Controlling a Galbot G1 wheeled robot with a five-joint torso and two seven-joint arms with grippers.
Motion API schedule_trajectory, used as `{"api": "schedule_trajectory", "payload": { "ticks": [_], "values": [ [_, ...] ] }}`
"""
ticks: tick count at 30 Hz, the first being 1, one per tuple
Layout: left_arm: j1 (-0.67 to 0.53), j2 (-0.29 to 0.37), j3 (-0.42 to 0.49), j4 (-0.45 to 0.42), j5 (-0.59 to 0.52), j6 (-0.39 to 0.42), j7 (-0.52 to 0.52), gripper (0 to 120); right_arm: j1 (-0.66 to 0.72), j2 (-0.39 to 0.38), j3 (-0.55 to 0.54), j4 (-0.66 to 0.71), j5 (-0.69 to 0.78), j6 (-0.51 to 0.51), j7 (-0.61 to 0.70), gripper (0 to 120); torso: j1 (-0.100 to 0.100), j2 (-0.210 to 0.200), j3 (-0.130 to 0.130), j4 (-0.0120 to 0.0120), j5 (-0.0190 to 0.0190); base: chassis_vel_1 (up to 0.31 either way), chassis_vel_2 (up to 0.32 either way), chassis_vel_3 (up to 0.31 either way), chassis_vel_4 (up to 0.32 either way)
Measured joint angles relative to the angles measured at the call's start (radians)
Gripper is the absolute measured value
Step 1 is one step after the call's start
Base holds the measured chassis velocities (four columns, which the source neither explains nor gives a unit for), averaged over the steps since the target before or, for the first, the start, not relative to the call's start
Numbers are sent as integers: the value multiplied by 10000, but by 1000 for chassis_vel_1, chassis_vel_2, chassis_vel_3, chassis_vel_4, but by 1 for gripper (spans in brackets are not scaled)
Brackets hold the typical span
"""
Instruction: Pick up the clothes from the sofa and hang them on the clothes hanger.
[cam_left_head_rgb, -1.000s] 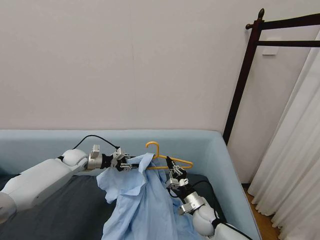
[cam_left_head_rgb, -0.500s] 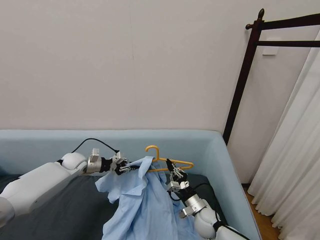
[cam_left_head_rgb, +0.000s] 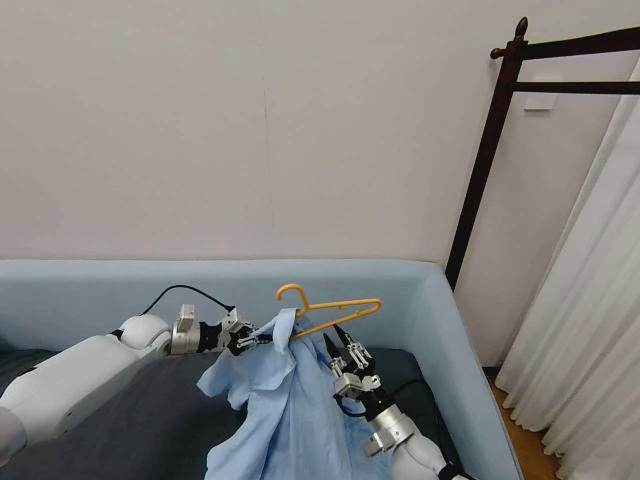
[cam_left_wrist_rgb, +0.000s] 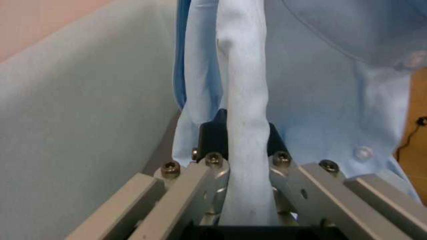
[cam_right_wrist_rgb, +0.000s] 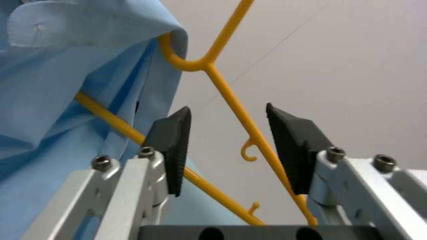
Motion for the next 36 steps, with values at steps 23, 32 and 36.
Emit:
{"api": "schedule_trajectory", "payload": {
  "ticks": [23, 32, 36],
  "values": [
    [3461, 3220, -2681, -2746, 742, 217, 1805, 1, 2805, 1410, -707, -6283, 7042, -3978, -2650, 100, 0, 0, 1, 3, -2, 0, 0, 0, 0],
    [4163, 3891, -3359, -3135, 546, 158, 1984, 1, 2556, 1707, -1203, -6661, 6418, -3688, -3343, 100, 0, 0, 1, -1, -1, 0, 0, 0, 0],
    [4034, 3833, -3379, -3044, 428, 168, 1979, 1, 2295, 1709, -1418, -6612, 5927, -3461, -3365, 100, 0, 0, 0, 0, -1, 0, 0, 0, 0]
  ]
}}
